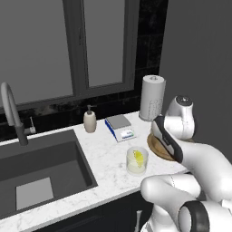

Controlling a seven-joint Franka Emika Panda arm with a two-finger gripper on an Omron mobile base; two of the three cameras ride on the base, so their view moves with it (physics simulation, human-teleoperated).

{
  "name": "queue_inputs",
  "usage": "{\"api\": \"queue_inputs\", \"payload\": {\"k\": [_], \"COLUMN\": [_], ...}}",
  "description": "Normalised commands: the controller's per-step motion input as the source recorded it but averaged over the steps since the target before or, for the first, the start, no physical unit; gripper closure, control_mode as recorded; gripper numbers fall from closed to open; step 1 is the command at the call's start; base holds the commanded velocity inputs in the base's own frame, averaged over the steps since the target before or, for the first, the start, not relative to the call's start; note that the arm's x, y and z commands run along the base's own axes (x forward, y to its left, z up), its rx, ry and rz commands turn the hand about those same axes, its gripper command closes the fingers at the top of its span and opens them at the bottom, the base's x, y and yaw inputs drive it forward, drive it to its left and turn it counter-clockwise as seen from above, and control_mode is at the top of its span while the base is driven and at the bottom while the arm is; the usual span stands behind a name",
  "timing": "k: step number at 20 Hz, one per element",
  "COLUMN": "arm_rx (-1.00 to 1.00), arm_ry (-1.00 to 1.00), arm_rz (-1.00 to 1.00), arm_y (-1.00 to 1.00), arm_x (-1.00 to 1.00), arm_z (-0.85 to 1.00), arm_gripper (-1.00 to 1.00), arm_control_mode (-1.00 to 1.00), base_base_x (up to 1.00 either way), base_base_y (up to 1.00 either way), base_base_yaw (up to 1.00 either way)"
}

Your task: Grab a lemon wedge from the fridge and one ice cube from the ice bowl, and put them in the glass of lemonade.

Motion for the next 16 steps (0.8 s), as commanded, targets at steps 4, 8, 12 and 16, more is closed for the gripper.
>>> {"api": "queue_inputs", "payload": {"k": [4, 8, 12, 16], "arm_rx": [0.06, 0.01, 0.0, 0.0], "arm_ry": [0.0, 0.0, 0.0, 0.0], "arm_rz": [0.0, 0.0, 0.0, 0.0], "arm_y": [0.45, 0.56, 0.65, 0.66], "arm_x": [-0.26, -0.36, -0.5, -0.51], "arm_z": [0.32, 0.12, 0.0, 0.0], "arm_gripper": [1.0, 1.0, 1.0, 1.0], "arm_control_mode": [-1.0, -1.0, -1.0, -1.0], "base_base_x": [0.0, 0.0, 0.0, 0.0], "base_base_y": [0.0, 0.0, 0.0, 0.0], "base_base_yaw": [0.0, 0.0, 0.0, 0.0]}}
